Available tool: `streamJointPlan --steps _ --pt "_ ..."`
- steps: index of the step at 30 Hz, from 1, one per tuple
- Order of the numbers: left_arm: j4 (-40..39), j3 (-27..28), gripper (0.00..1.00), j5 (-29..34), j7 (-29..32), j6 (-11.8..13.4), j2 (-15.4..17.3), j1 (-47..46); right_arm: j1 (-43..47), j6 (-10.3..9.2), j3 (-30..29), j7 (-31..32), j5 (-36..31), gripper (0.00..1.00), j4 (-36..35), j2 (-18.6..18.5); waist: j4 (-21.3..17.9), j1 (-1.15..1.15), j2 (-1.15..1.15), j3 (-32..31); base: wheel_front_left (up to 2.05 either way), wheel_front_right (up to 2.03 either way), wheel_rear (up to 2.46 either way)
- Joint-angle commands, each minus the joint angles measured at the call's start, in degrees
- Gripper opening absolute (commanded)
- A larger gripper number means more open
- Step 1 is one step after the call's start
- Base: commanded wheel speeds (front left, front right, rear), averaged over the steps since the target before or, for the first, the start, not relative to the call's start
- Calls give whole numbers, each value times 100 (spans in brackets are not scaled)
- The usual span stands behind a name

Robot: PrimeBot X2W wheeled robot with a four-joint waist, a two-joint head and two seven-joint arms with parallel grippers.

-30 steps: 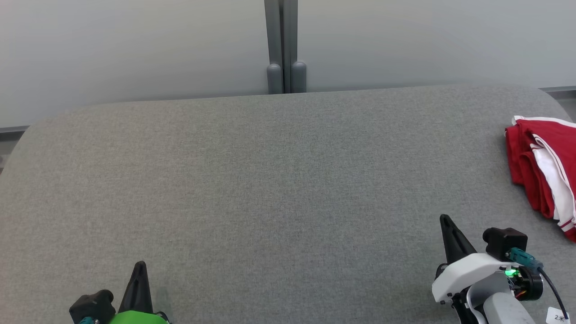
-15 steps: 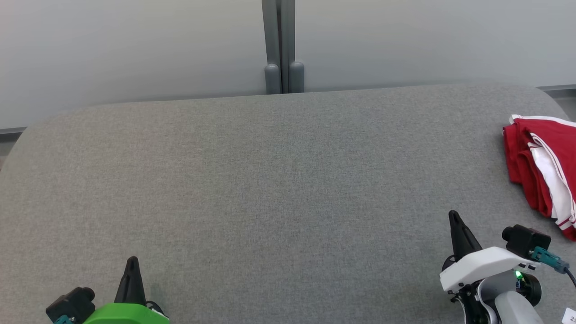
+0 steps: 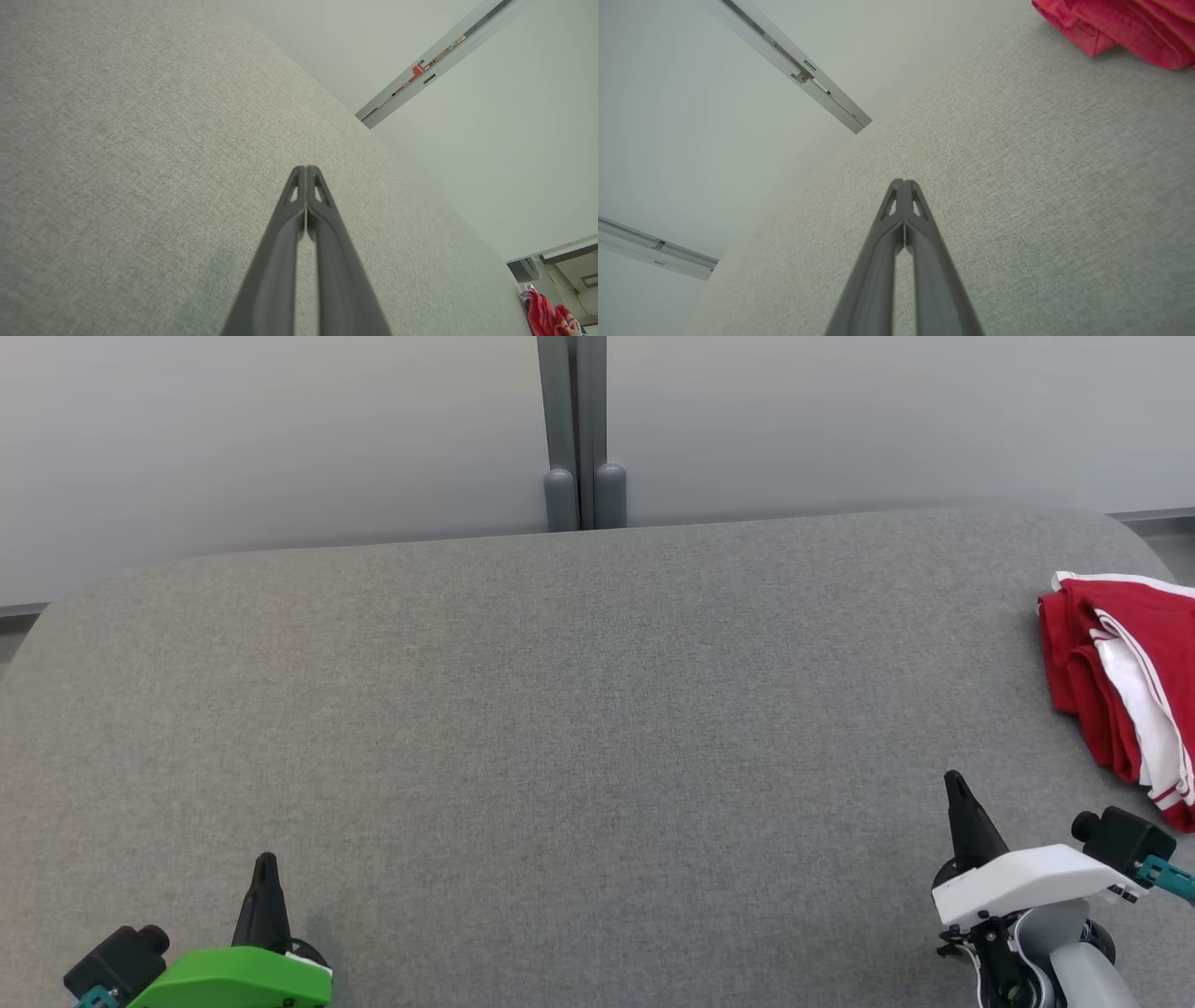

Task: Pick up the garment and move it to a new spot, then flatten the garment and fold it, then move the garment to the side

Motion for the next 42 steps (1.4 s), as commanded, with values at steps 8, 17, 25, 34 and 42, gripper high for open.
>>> streamJointPlan --steps 8,17,25,34,42 --pt "-150 65 0 -730 182 -7 38 -228 14 -3 -68 186 745 0 -219 -39 -20 0 0 2 0 0 0" --pt "-220 108 0 -1391 357 -9 44 -287 62 -4 -120 362 1429 0 -342 -46 -44 0 0 4 0 0 0" --pt "-267 138 0 -1879 489 -10 48 -328 92 -4 -157 492 1933 0 -430 -51 -63 0 0 6 0 0 0" --pt "-323 168 0 -2373 627 -11 52 -376 130 -5 -197 624 2453 0 -522 -56 -84 0 0 8 0 0 0" --pt "-367 195 0 -2797 736 -13 56 -414 162 -6 -229 738 2883 0 -598 -59 -103 0 0 10 0 0 0"
